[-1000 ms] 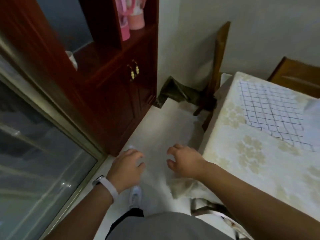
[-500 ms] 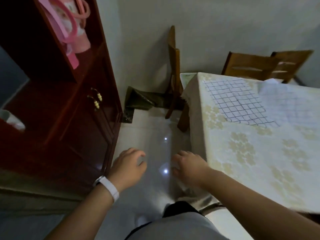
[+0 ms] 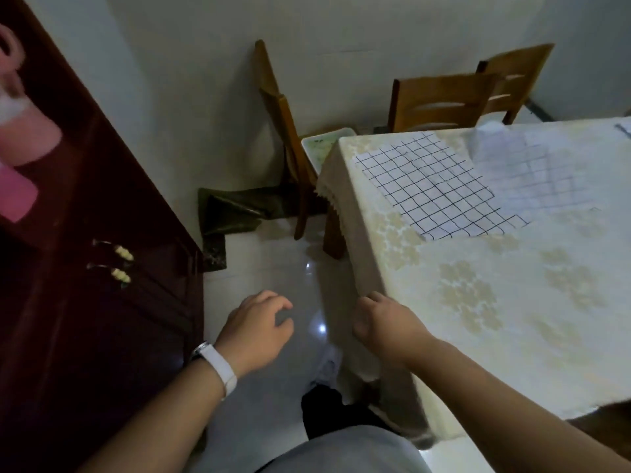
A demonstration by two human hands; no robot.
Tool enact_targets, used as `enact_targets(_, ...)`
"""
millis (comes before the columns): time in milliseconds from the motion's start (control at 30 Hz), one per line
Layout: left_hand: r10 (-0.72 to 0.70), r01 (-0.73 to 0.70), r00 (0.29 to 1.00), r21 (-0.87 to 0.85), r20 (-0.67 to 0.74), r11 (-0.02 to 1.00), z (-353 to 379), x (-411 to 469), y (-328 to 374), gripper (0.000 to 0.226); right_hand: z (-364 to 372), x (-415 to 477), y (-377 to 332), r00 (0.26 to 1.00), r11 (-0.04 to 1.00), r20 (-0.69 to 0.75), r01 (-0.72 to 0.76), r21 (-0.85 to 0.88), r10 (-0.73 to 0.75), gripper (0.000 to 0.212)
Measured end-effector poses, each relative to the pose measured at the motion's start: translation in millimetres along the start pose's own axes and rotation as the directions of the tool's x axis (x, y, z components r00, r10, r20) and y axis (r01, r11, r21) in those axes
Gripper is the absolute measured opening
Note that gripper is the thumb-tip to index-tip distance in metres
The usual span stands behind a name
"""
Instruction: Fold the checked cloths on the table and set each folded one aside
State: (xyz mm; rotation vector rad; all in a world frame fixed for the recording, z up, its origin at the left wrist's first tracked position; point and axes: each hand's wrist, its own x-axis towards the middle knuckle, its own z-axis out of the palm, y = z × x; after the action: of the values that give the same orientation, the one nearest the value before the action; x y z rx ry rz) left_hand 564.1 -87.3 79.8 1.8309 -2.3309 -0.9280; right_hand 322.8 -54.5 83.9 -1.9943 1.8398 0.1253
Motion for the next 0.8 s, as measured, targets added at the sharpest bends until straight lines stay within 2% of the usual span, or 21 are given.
enact_targets(233, 0.009, -0.012, 0.999, 0.063, 0.041, 0.998, -43, 102, 9, 0.031, -25, 90, 31, 0.996, 0.991, -0.003, -0.089, 0.103, 0.09, 0.028)
enact_targets(367, 0.087, -0.088, 0.996, 0.09, 0.021, 0.992, -61, 167, 33, 0.033, -46, 129, 64, 0.994, 0.989, -0.007, -0.108, 0.103, 0.109, 0.032)
enact_targets(467, 0.135, -0.138, 0.99, 0.083, 0.04, 0.987, -68, 204, 56, 0.032, -64, 145, 88, 0.982, 0.976, -0.058, -0.171, 0.133, 0.18, 0.036)
enact_targets(600, 0.269, -0.282, 0.956, 0.113, 0.116, 0.953, -73, 244, 83, 0.033, -76, 155, 115, 0.947, 0.94, -0.102, -0.283, 0.19, 0.305, 0.041)
enact_targets(800, 0.411, -0.458, 0.879, 0.19, 0.241, 0.869, -70, 316, 111, 0.034, -68, 166, 143, 0.851, 0.833, -0.091, -0.476, 0.282, 0.517, 0.04)
